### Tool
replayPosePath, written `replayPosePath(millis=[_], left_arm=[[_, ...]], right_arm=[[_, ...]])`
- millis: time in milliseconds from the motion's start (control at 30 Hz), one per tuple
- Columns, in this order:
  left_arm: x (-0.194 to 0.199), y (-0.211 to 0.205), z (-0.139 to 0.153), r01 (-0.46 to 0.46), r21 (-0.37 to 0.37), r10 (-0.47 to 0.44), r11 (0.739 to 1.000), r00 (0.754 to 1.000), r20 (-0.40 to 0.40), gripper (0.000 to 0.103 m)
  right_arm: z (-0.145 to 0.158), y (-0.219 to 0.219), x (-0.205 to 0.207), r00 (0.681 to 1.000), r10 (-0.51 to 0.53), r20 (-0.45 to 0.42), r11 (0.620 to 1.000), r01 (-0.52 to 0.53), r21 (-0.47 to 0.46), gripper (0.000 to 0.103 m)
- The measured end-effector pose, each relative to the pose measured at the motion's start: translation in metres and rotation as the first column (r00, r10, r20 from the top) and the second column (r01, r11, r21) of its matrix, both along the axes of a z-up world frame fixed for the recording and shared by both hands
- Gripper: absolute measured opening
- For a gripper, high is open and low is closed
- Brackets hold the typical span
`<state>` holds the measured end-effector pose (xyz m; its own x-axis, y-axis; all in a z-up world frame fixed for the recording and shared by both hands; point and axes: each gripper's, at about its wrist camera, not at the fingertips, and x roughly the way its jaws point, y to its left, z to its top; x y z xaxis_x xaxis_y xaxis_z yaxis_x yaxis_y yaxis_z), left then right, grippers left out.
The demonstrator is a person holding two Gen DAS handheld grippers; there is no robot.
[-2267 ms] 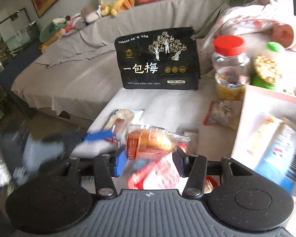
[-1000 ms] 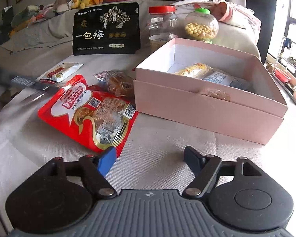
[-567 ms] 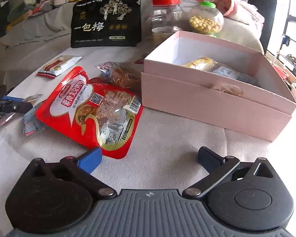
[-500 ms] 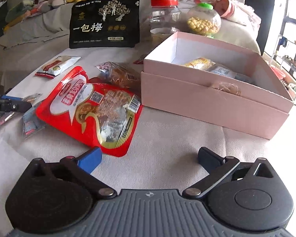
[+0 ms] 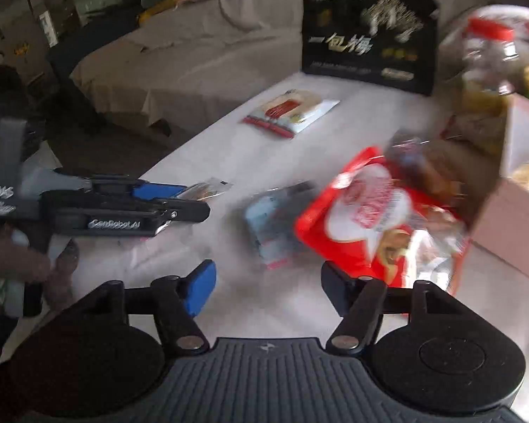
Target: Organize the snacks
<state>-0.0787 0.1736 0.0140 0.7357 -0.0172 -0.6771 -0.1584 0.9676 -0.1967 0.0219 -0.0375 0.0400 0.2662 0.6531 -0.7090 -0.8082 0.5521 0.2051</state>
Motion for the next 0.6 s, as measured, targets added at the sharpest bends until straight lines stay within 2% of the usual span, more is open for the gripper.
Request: replayPosePath(millis=[100, 167, 233, 300, 433, 533, 600], left_arm=[[-0.011, 0.004, -0.001, -0.012, -0.021, 0.012, 1.0, 1.0, 0.012, 0.043], [-0.014, 0.005, -0.001, -0.015, -0.028, 0.016, 0.999, 1.0, 0.021, 0.043], [-0.015, 0.005, -0.003, -0.017, -0.028, 0.018, 0.999, 0.999, 0.033, 0.043], [-0.017, 0.002, -0.004, -0.017, -0.009, 0.017, 1.0, 0.999, 0.046, 0.043], [-0.022, -0.01, -0.007, -0.006, 0.072, 0.001, 0.997, 0.997, 0.071, 0.045], [-0.024, -0.009, -0.007, -0.022, 0.054, 0.018, 0.998, 0.997, 0.081, 0.045], [-0.025, -0.004, -0.008, -0.034, 0.007, 0.033, 0.999, 0.996, 0.088, 0.046]], right_arm=[[-0.005, 0.019, 0.011, 0.995, -0.056, 0.084, 0.998, 0.058, -0.024, 0.065], [-0.007, 0.029, 0.023, 0.993, -0.08, 0.086, 0.996, 0.082, -0.018, 0.066], [-0.009, 0.038, 0.035, 0.998, -0.059, 0.036, 0.998, 0.059, -0.011, 0.071], [-0.011, 0.047, 0.039, 1.0, -0.026, -0.001, 1.0, 0.026, -0.01, 0.084], [-0.021, 0.059, 0.03, 0.996, 0.035, 0.086, 0.998, -0.029, -0.063, 0.086], [-0.023, 0.059, 0.015, 0.987, 0.049, 0.155, 0.995, -0.034, -0.095, 0.082], [-0.019, 0.052, 0.007, 0.986, 0.059, 0.155, 0.994, -0.043, -0.103, 0.064]])
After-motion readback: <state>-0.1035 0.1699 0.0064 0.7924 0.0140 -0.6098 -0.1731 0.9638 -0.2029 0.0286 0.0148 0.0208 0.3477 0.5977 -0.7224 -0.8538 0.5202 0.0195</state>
